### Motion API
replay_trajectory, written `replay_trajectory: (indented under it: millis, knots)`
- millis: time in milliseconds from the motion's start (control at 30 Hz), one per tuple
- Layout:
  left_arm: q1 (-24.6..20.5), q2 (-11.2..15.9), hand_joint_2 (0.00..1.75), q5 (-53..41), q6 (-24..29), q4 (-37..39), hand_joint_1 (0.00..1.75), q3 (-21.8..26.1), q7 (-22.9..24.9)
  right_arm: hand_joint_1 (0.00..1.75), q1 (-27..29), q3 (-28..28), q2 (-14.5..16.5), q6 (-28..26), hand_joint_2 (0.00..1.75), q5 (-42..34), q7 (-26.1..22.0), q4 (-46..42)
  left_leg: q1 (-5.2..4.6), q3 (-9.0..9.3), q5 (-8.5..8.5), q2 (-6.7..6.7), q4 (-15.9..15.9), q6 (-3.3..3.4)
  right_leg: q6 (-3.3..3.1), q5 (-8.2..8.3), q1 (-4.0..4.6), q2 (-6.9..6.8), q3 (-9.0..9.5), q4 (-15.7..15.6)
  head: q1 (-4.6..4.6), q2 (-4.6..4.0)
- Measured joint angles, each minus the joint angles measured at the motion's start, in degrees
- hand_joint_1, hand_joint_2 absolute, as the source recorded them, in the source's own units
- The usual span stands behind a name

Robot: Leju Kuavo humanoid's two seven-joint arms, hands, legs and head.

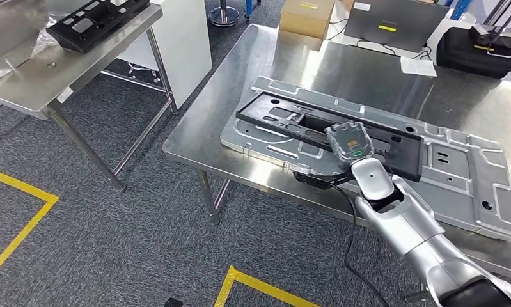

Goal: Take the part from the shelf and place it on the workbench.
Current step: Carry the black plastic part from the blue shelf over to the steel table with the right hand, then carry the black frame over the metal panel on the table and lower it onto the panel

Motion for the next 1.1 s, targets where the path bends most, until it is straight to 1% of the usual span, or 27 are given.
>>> replay_trajectory:
  millis: [100, 200, 433, 600, 833, 1100]
  knots:
    - [0.31, -0.01, 1.75, 0.21, 0.47, -0.17, 0.0, 0.06, 1.23, 1.75, 3.95, -3.82, -2.22, -1.04, 1.75, 0.01, 1.15, -1.88, -0.01, -0.03, -0.02, 0.01, 0.01, -0.01, 0.0, 0.0, -0.01, 0.02, 0.01, -0.01, 0.0, 0.0]
    - [0.7, -0.01, 1.75, 0.22, 0.85, -0.18, 0.0, 0.21, 1.19, 1.75, 7.89, -7.54, -3.82, -2.28, 1.75, 0.28, 1.4, -3.32, -0.02, -0.04, -0.05, 0.02, 0.01, -0.02, 0.01, -0.01, -0.01, 0.02, 0.01, -0.02, -0.01, 0.0]
    - [0.91, -0.01, 1.75, 0.16, 1.53, -0.42, 0.0, 0.66, 0.77, 1.75, 16.84, -14.91, -5.55, -2.32, 1.75, -0.23, 2.7, -8.1, -0.01, 0.0, -0.05, 0.01, 0.01, -0.03, 0.08, -0.05, 0.01, -0.01, -0.02, 0.01, 0.0, 0.0]
    - [1.08, -0.01, 1.75, -0.2, 1.86, -0.6, 0.0, 1.4, 0.78, 1.75, 22.38, -19.56, -6.49, -2.37, 1.75, 1.05, 2.5, -10.61, -0.02, -0.02, -0.06, 0.05, 0.0, -0.04, 0.08, -0.05, 0.01, 0.04, 0.01, 0.05, -0.01, 0.0]
    - [1.08, -0.01, 1.75, -0.89, 2.04, -1.14, 0.0, 1.84, 1.57, 1.75, 23.87, -22.23, -6.37, -2.31, 1.75, 1.78, 2.11, -11.59, -0.02, 0.02, -0.05, 0.1, 0.0, -0.04, 0.08, -0.05, 0.01, 0.1, -0.04, 0.09, 0.0, 0.0]
    - [1.06, -0.14, 1.75, -0.95, 1.16, -1.44, 0.0, 2.21, 0.61, 1.75, 23.47, -22.62, -6.25, -2.21, 1.75, 2.43, 1.1, -11.52, -0.02, 0.01, -0.04, 0.08, 0.01, -0.03, 0.08, -0.04, 0.01, 0.07, -0.02, 0.11, 0.0, 0.0]
